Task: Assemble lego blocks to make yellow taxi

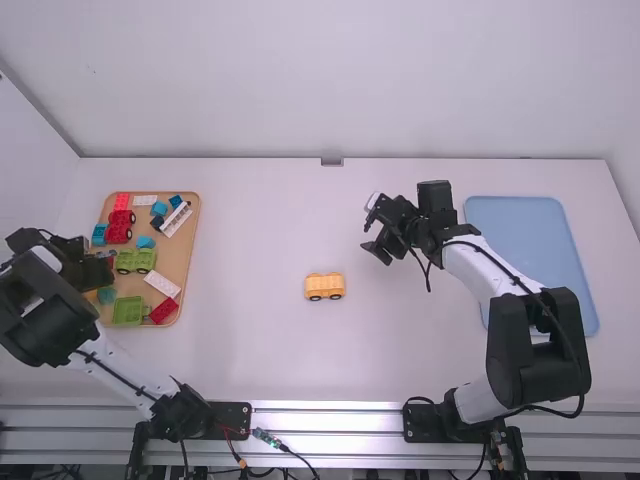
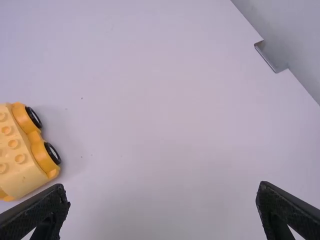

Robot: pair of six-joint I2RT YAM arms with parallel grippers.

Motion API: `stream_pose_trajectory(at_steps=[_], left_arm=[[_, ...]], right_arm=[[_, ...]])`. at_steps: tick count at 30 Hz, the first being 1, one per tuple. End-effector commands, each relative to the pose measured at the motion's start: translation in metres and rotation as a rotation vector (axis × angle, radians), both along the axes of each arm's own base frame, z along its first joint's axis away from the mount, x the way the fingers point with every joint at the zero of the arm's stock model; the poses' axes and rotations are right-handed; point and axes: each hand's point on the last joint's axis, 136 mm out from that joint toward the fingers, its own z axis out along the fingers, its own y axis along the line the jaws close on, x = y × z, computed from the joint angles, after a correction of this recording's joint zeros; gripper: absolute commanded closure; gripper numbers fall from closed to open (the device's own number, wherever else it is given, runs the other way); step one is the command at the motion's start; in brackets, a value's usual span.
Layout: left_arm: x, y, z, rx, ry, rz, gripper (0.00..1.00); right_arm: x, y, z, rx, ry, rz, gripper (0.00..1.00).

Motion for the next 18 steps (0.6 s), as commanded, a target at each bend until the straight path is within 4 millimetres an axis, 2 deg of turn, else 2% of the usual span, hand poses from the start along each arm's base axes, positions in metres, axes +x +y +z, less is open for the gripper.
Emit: stream_pose_trajectory(at_steps=[1, 8, 18], left_arm=[[-0.0063, -0.0119, -0.0151, -0.042, 0.015, -0.007, 0.19], [-0.0079, -0.0124, -0.0218, -0.030, 0.008, 0.001, 0.23], [-0.0079, -0.0112, -0.0214, -0.031, 0.006, 0.022, 0.40]], right_arm=[[0.0085, 0.0020, 0.0162, 0.009, -0.040, 0.001, 0.01], [0.0097, -0.0011, 0.0143, -0.007, -0.039, -0.014, 0.01], [0.0097, -0.0012, 0.0142, -0.008, -0.039, -0.014, 0.01]])
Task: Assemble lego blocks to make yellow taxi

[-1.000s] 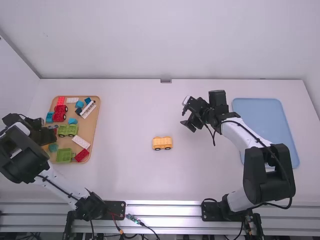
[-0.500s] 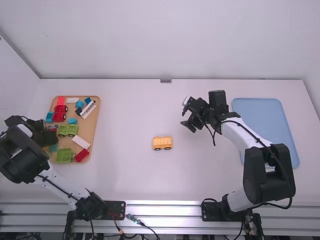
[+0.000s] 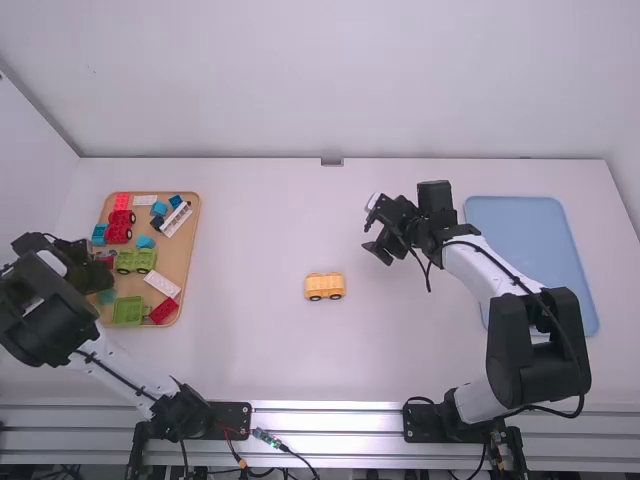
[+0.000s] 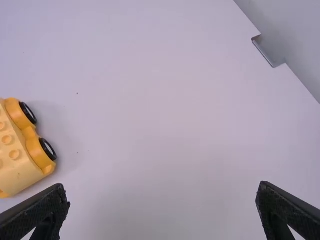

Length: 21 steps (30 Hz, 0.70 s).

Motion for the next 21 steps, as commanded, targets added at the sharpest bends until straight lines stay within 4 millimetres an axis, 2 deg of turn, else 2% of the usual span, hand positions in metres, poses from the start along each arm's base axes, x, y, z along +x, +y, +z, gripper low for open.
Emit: stream_pose_trajectory(at_steps=[1, 2, 6, 8, 14, 16, 21], left_arm=[[-0.0087, -0.0072, -0.0118, -0.028, 0.034, 0.008, 0.41], [-0.0084, -0.0069, -0.0117, -0.027, 0.032, 0.008, 0.45], [-0.0085, -0.0069, -0.0118, -0.028, 0.032, 0.012, 0.46], [-0.0083, -0.0065, -0.0117, -0.026, 0.031, 0.011, 0.52], [-0.0074, -0.0059, -0.0113, -0.025, 0.026, 0.020, 0.59], [-0.0070, -0.0052, -0.0111, -0.026, 0.021, 0.029, 0.64], [-0.0063, -0.0050, -0.0107, -0.028, 0.017, 0.035, 0.67]], right_arm=[[0.0084, 0.0021, 0.0161, 0.010, -0.038, 0.000, 0.01], [0.0084, 0.0020, 0.0162, 0.010, -0.038, 0.000, 0.01], [0.0084, 0.0020, 0.0161, 0.010, -0.038, 0.000, 0.01], [0.0083, 0.0021, 0.0162, 0.011, -0.037, 0.000, 0.01], [0.0080, 0.0019, 0.0158, 0.010, -0.036, 0.000, 0.01], [0.0083, 0.0015, 0.0156, 0.007, -0.036, -0.003, 0.01], [0.0096, -0.0011, 0.0143, -0.007, -0.037, -0.015, 0.01]])
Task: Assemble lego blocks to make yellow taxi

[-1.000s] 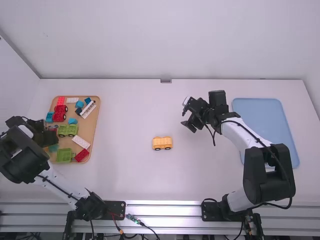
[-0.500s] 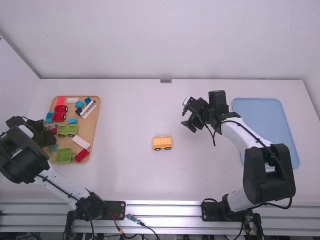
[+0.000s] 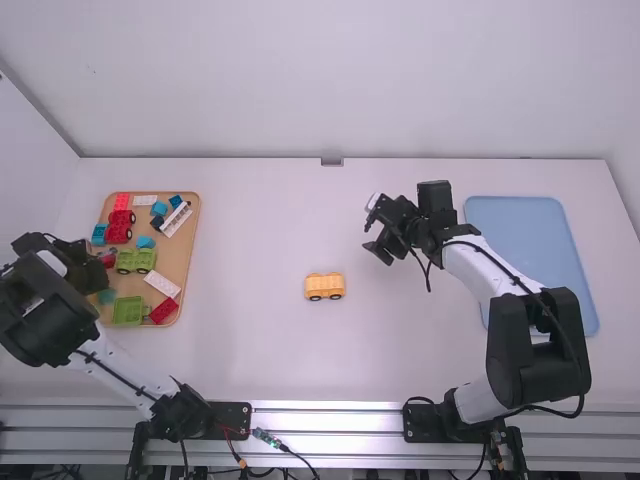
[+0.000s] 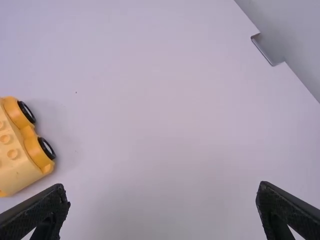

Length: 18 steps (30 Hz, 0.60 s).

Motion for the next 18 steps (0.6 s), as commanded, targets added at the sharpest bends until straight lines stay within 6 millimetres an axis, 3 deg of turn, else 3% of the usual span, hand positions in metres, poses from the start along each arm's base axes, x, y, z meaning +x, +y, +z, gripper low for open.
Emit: stream_pose_trajectory(at_steps=[1, 6, 12, 18], left_arm=[[-0.006, -0.006, -0.011, -0.026, 0.021, 0.012, 0.68], [-0.007, -0.007, -0.011, -0.029, 0.024, 0.013, 0.72], [-0.004, -0.003, -0.004, -0.039, 0.007, 0.064, 0.90], [0.007, -0.005, 0.028, -0.015, -0.025, 0.064, 0.98]], right_arm=[[0.009, 0.001, 0.015, 0.004, -0.037, -0.007, 0.01], [0.009, 0.001, 0.015, 0.004, -0.037, -0.007, 0.01], [0.009, 0.001, 0.015, 0.004, -0.038, -0.007, 0.01], [0.010, 0.001, 0.016, 0.005, -0.042, -0.006, 0.01]])
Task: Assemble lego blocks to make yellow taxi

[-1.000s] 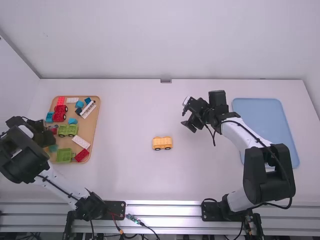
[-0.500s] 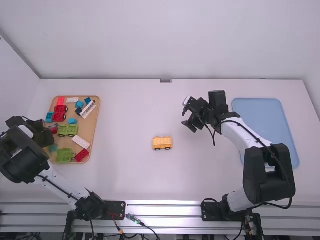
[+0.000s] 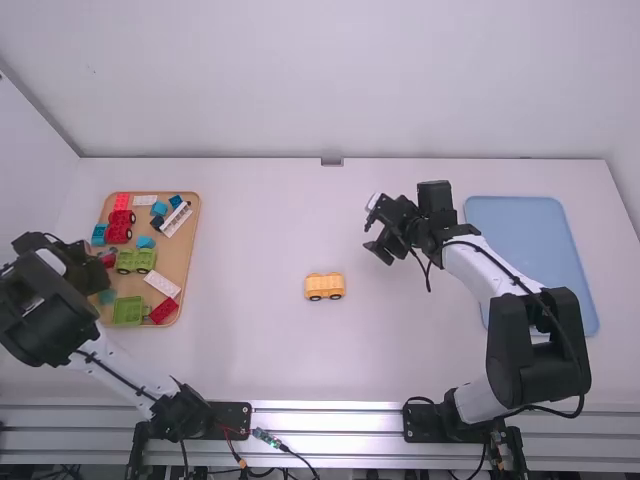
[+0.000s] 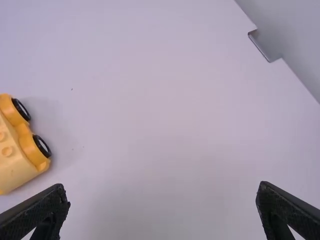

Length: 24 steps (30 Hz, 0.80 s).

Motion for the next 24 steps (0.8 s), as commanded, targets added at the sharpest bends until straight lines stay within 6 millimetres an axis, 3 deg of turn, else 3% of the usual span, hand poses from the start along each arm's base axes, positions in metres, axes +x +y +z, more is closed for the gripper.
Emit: stream_pose_trajectory(at_steps=[1, 9, 15, 17, 19, 21, 22, 24], left_arm=[[0.011, 0.002, 0.031, 0.044, -0.041, 0.002, 0.98], [0.022, -0.017, 0.094, 0.115, -0.104, -0.047, 0.98], [0.033, -0.046, 0.121, 0.136, -0.131, -0.114, 0.98], [0.044, -0.074, 0.128, 0.141, -0.116, -0.227, 0.98], [0.049, -0.087, 0.129, 0.142, -0.108, -0.279, 0.98], [0.063, -0.124, 0.129, 0.136, -0.090, -0.415, 0.98], [0.065, -0.129, 0.129, 0.135, -0.087, -0.432, 0.98], [0.079, -0.176, 0.126, 0.124, -0.077, -0.636, 0.98]], right_arm=[[0.009, 0.002, 0.017, 0.011, -0.040, 0.001, 0.01], [0.013, 0.004, 0.022, 0.036, -0.050, -0.020, 0.01], [0.014, 0.004, 0.023, 0.037, -0.056, -0.020, 0.01], [0.015, 0.005, 0.024, 0.043, -0.064, -0.016, 0.01], [0.016, 0.006, 0.025, 0.048, -0.066, -0.015, 0.01], [0.019, 0.008, 0.031, 0.084, -0.069, -0.032, 0.01], [0.019, 0.008, 0.031, 0.087, -0.069, -0.033, 0.01], [0.023, 0.003, 0.033, 0.095, -0.074, -0.047, 0.01]])
